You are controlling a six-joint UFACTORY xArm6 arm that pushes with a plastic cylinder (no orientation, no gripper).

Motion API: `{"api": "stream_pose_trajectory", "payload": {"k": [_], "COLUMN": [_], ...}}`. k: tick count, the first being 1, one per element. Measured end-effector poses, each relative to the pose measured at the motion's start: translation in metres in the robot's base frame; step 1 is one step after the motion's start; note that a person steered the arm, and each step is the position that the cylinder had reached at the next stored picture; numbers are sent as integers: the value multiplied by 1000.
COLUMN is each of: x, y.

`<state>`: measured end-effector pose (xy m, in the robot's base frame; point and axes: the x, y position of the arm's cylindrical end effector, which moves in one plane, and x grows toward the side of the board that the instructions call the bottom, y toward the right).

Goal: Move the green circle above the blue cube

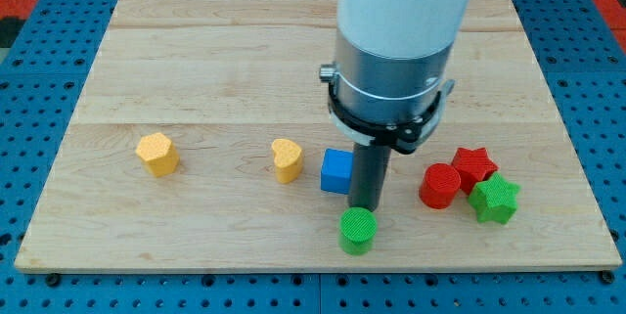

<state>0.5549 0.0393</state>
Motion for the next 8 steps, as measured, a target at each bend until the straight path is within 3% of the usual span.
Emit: {"api": "stream_pose_trajectory", "payload": {"k": [4, 6, 8], "x": [-15, 25, 64], "y": [-13, 58, 44]}}
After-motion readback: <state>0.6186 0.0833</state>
